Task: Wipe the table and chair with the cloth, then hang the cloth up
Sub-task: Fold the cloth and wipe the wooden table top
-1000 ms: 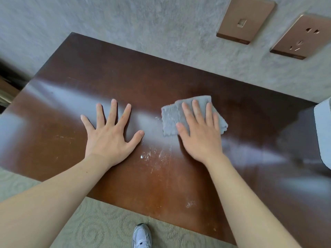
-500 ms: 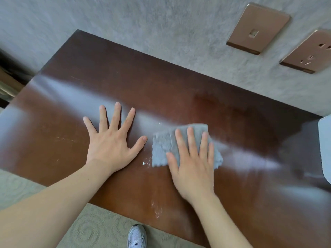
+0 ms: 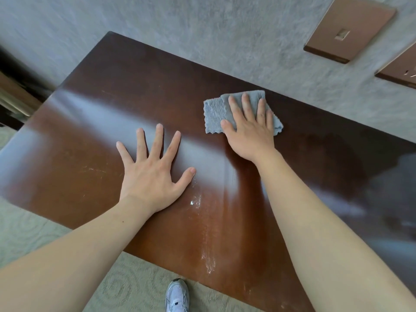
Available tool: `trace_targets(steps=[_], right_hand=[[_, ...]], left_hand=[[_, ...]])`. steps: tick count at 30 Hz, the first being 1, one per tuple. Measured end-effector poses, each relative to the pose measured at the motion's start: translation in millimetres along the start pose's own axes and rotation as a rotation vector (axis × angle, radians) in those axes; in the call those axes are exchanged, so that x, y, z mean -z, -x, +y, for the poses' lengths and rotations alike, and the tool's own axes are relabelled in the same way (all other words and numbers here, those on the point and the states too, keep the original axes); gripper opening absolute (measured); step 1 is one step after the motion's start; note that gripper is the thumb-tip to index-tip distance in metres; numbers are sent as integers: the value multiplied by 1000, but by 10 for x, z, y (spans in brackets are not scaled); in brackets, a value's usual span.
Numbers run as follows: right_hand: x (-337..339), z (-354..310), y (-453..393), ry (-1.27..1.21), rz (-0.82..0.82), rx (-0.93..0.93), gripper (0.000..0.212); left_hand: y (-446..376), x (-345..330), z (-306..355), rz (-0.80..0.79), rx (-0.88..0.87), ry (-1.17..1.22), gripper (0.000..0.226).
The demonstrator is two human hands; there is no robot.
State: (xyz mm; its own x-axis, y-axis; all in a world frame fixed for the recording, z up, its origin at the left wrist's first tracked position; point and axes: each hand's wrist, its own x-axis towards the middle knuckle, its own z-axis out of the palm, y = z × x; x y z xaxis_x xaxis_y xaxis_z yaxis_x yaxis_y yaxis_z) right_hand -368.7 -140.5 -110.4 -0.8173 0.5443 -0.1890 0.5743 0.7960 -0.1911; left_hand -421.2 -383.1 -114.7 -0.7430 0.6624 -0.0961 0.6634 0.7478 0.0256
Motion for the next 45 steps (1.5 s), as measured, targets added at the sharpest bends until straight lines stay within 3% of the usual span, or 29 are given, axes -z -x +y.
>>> trace_targets(steps=[7,10,15,17,20,22,25,31,39,45], right_hand=[[-177,-141,1369,-71,42,-20,56],[-186,-172,1825,-325,31,-63,49],[-33,-315,2368,-741,20,-113,42],[-91,-395,2503,-686,5,-6,43],[-318,-490,2594,-251,-57,92,51],[-427,-557,2538,-30,-56,66,56],[-472,-610,2286,43,-15,48,63],[-348,-632,1271,36,-6,-16,74],[-34,-653,-309,15,-13,-13,68],[-41,-606,-230,24,-32,80,65]], left_hand=[[86,183,-16,-46,-62,144,81],[260,249,-68,-44,-145,239,82],[714,175,-201,-38,-255,129,78],[765,129,-270,-52,-222,66,81],[741,75,-275,-66,-148,17,85],[715,36,-263,-52,-153,14,85],[712,-9,-294,-25,-164,22,85],[706,-25,-302,13,-156,59,88],[698,-38,-304,42,-150,68,89],[718,-28,-303,52,-149,69,88]])
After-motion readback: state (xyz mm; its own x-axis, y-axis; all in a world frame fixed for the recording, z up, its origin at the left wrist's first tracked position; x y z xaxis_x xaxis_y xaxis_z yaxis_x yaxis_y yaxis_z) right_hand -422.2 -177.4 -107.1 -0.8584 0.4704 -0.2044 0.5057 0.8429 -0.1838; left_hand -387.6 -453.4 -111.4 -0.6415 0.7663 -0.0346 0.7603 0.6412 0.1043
